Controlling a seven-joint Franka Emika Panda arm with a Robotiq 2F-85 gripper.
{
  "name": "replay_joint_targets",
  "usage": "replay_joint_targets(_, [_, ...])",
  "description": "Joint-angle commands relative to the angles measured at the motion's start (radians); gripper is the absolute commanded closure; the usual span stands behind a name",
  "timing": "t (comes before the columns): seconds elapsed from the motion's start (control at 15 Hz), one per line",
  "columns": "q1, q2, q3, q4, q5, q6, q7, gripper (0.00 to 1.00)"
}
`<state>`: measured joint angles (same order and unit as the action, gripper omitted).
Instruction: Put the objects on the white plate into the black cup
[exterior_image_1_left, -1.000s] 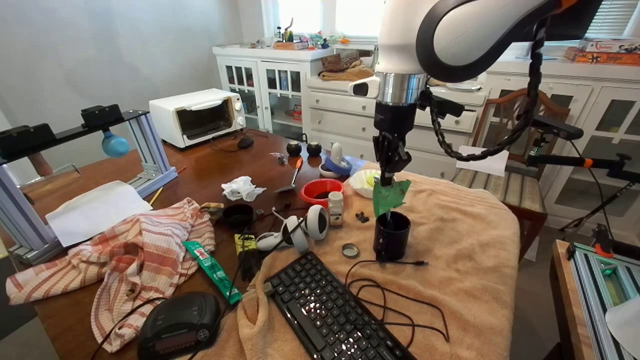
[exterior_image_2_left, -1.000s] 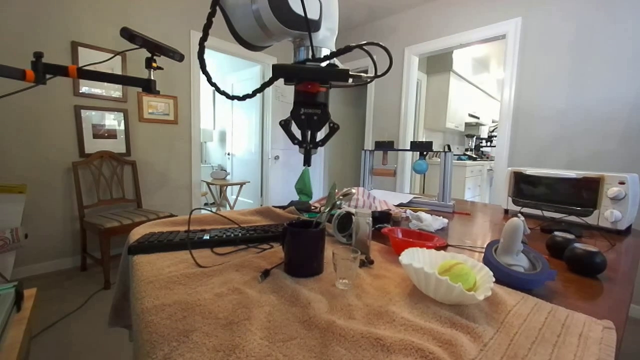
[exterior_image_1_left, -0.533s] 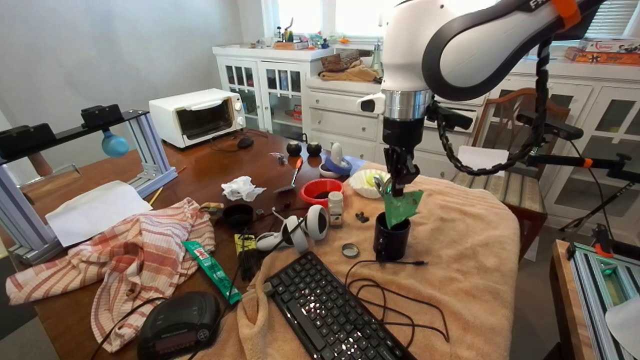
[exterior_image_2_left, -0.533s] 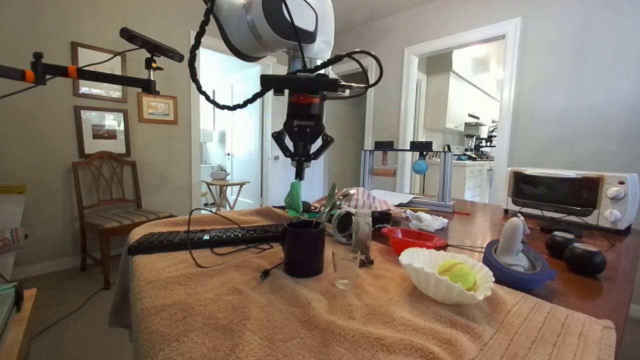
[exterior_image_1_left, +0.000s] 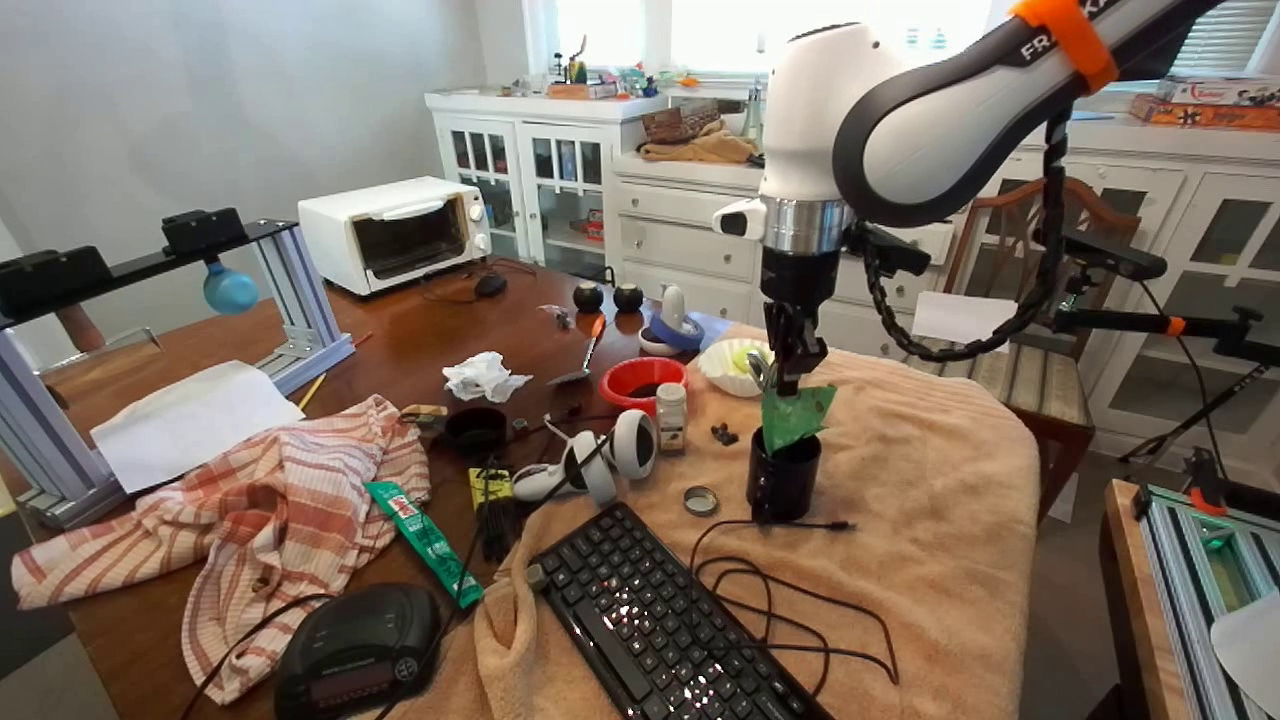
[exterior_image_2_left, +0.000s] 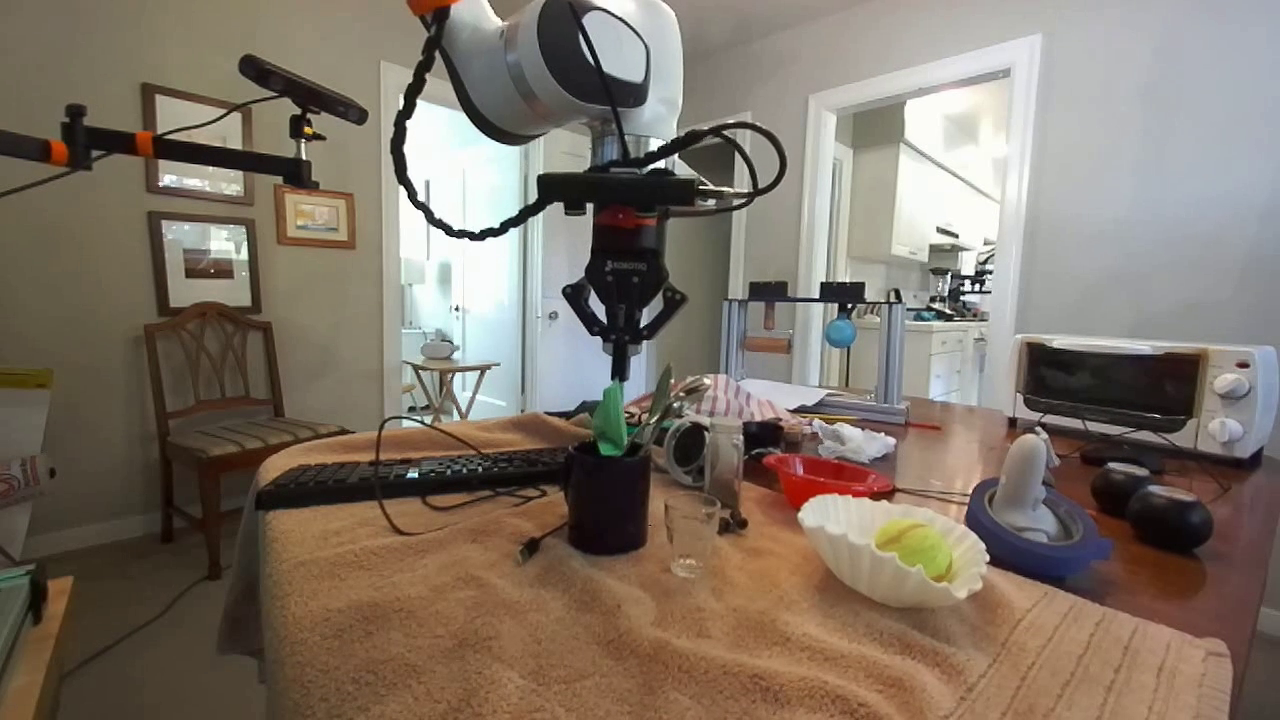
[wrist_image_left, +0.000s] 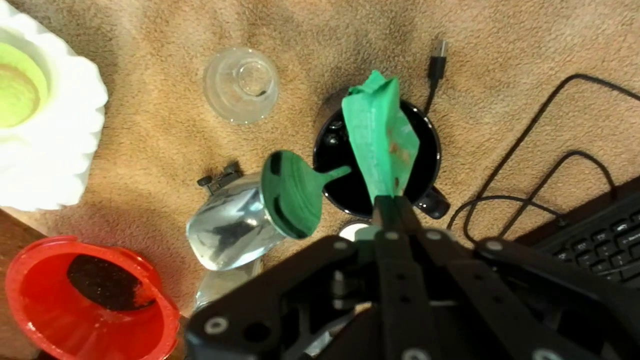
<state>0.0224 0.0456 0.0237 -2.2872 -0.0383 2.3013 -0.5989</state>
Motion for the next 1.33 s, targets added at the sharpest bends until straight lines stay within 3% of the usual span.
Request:
replay_joint_targets(0.0, [-0.001,0.05,0.004,0.009,-0.044,0.05,0.028,1.0])
replay_joint_targets(0.67, [-0.006,0.108,0.052,-0.025,0.03,0.101,-0.052,1.0])
replay_joint_targets(1.27, [-0.034,0.126,0.054,-0.065,0.121,0.119,-0.106,1.0])
